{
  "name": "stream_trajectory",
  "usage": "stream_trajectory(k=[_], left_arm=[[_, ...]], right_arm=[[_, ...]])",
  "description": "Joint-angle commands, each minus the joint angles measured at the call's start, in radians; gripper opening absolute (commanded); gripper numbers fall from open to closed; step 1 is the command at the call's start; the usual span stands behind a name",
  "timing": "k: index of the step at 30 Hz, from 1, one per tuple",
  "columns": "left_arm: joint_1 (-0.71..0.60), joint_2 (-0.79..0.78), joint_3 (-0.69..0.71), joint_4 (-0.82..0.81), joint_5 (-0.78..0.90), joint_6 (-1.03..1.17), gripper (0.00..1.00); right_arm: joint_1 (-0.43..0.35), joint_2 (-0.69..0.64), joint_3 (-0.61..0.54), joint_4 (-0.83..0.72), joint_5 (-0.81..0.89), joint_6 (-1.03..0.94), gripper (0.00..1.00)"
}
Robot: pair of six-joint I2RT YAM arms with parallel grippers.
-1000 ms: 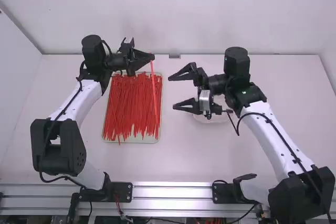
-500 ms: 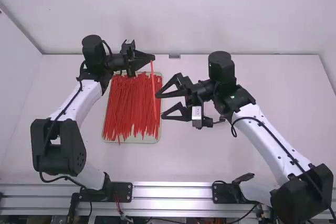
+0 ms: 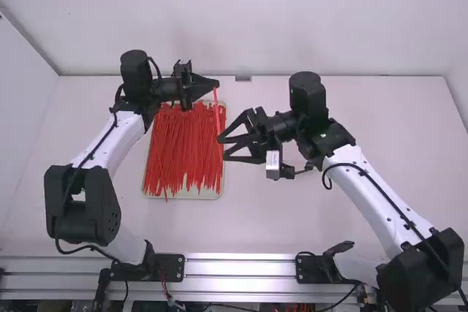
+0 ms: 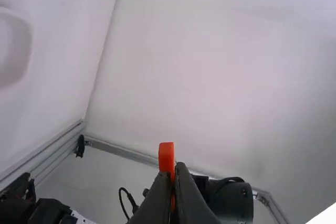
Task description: Fasten the cable tie
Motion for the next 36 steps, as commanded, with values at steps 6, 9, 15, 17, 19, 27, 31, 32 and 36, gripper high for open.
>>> stream_trajectory(k=[6,9,15,17,19,27,31,32,36], left_arm=[[-0.024,-0.005,0.022,-0.002,-0.007,0.036,0.02],[-0.017,-0.005,0.022,-0.002,-0.007,0.036,0.02],[-0.018,-0.005,0.021,-0.002,-0.008,0.036,0.02],[-0.018,-0.005,0.021,-0.002,-0.013,0.036,0.02],[-0.018,-0.005,0.021,-0.002,-0.023,0.037,0.02],[-0.018,-0.005,0.012,-0.002,-0.028,0.098,0.02],[-0.018,-0.005,0.010,-0.001,-0.031,0.113,0.02],[-0.018,-0.005,0.010,0.000,-0.031,0.120,0.02],[-0.018,-0.005,0.010,0.003,-0.032,0.217,0.02]], right_arm=[[0.000,-0.005,0.032,0.000,-0.007,0.001,0.55],[0.000,-0.005,0.032,-0.007,-0.008,0.000,0.50],[0.000,-0.005,0.032,-0.008,-0.007,0.001,0.27],[0.000,-0.005,0.032,-0.008,-0.007,0.001,0.10],[0.000,-0.005,0.032,-0.009,-0.007,0.001,0.00],[0.000,-0.005,0.032,-0.014,0.017,0.092,0.00],[0.000,-0.005,0.032,-0.014,0.047,0.148,0.00],[0.000,-0.005,0.032,-0.014,0.047,0.156,0.00],[0.000,-0.005,0.032,-0.014,0.042,0.216,0.00]])
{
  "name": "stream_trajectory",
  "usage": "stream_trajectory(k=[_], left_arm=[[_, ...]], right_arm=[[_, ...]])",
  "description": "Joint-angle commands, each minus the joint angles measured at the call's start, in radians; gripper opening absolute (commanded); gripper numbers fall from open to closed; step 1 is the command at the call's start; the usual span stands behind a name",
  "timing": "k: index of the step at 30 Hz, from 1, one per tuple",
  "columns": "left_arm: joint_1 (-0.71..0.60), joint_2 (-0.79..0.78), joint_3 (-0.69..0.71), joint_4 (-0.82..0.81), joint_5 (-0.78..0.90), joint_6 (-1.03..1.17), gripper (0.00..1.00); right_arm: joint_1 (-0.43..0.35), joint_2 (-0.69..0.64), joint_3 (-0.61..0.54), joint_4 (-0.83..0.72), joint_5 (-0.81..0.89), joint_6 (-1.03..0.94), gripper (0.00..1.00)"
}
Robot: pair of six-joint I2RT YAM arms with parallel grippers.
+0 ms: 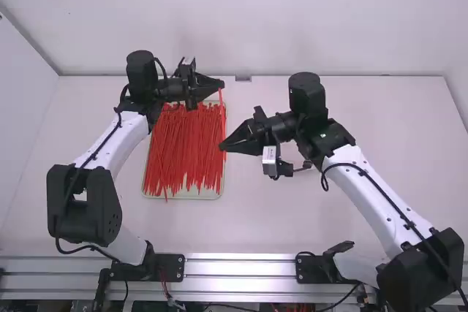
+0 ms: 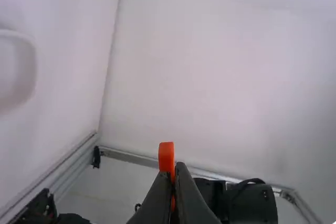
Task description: Fasten the cable tie
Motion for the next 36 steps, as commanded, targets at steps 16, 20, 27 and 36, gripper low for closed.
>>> stream_trajectory(k=[16,20,27,36], left_arm=[[0.004,-0.005,0.010,0.000,0.042,0.068,0.02],[0.004,-0.005,0.010,-0.003,0.054,-0.005,0.02],[0.004,-0.005,0.010,-0.001,0.073,-0.033,0.02],[0.003,-0.005,0.010,-0.004,0.067,-0.037,0.02]], right_arm=[[0.000,-0.005,0.032,0.023,0.010,-0.011,0.31],[0.000,-0.005,0.032,0.026,0.010,-0.104,0.44],[0.000,-0.005,0.032,0.042,0.014,-0.163,0.45],[0.000,-0.005,0.032,0.052,0.062,-0.143,0.44]])
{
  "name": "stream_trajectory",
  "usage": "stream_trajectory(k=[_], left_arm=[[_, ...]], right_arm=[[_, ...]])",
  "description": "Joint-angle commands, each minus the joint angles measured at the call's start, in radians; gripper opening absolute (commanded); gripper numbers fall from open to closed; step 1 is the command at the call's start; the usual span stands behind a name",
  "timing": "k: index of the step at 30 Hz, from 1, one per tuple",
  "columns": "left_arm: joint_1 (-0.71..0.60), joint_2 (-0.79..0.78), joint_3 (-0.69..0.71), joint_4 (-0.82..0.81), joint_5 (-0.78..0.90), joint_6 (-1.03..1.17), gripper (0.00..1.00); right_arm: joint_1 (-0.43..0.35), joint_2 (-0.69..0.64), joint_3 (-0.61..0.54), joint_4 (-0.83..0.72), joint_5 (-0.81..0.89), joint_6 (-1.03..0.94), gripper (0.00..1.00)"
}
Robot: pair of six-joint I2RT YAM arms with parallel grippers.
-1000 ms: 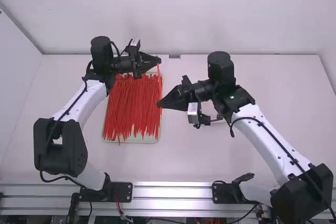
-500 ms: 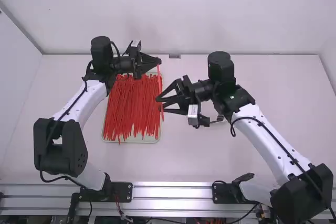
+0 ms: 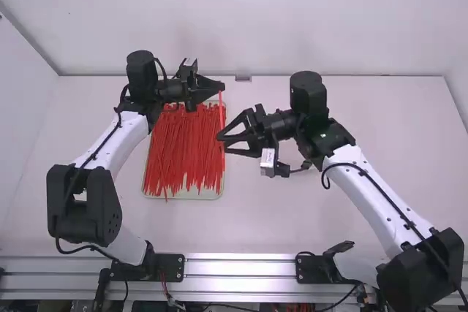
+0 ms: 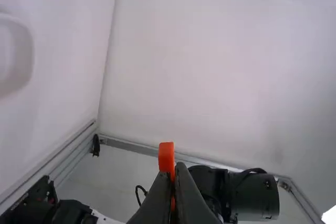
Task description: Fasten the cable tie
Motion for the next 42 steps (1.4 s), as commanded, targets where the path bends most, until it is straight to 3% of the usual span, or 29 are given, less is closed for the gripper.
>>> stream_trajectory(k=[1,16,18,19,20,25,36,42], left_arm=[[0.003,-0.005,0.010,0.001,0.014,-0.005,0.02],[0.003,-0.005,0.010,0.001,-0.008,-0.012,0.02],[0.003,-0.005,0.010,0.000,-0.010,-0.012,0.02],[0.003,-0.005,0.010,0.001,-0.013,-0.012,0.02],[0.003,-0.005,0.010,0.001,-0.015,-0.012,0.02],[0.004,-0.005,0.010,0.002,-0.067,0.042,0.02],[0.003,-0.005,0.010,0.013,-0.098,0.350,0.02],[0.003,-0.005,0.010,0.008,-0.106,0.550,0.01]], right_arm=[[0.000,-0.005,0.032,0.003,0.012,-0.005,0.44],[0.000,-0.005,0.032,0.002,0.065,-0.012,0.36],[0.000,-0.005,0.032,0.002,0.062,-0.011,0.20],[0.001,-0.005,0.032,0.000,0.051,-0.002,0.04],[0.002,-0.005,0.032,0.000,0.047,0.006,0.00],[0.000,-0.005,0.032,0.003,0.035,0.127,0.00],[0.000,-0.005,0.032,0.003,0.035,0.612,0.00],[0.001,-0.005,0.032,0.003,0.143,0.862,0.00]])
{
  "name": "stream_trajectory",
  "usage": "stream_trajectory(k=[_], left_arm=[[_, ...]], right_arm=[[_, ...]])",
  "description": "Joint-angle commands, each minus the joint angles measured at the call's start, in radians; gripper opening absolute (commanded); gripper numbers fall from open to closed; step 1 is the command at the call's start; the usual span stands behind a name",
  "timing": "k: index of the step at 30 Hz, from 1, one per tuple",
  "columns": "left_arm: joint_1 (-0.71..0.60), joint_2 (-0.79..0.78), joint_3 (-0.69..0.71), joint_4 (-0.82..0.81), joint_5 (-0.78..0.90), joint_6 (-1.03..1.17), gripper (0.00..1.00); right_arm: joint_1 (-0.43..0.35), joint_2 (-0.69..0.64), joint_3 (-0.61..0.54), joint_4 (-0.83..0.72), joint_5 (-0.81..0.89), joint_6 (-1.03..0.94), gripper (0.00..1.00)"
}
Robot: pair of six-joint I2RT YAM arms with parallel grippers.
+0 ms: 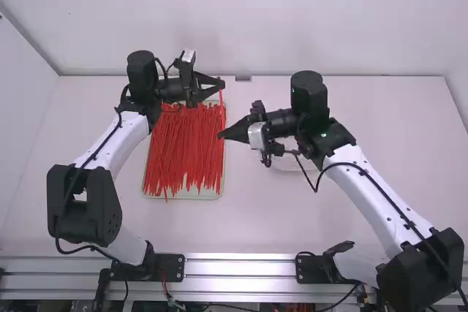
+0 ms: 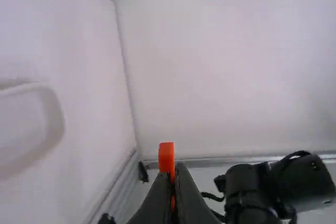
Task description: Fasten the cable tie
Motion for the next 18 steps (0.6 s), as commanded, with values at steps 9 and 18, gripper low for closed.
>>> stream_trajectory(k=[9,18], left_arm=[[0.003,-0.005,0.010,0.074,-0.048,0.333,0.02],[0.005,-0.005,0.010,0.256,-0.050,0.637,0.02]], right_arm=[[0.006,0.018,0.033,0.000,-0.180,0.200,0.00],[0.007,0.018,0.033,0.498,0.032,1.069,0.00]])
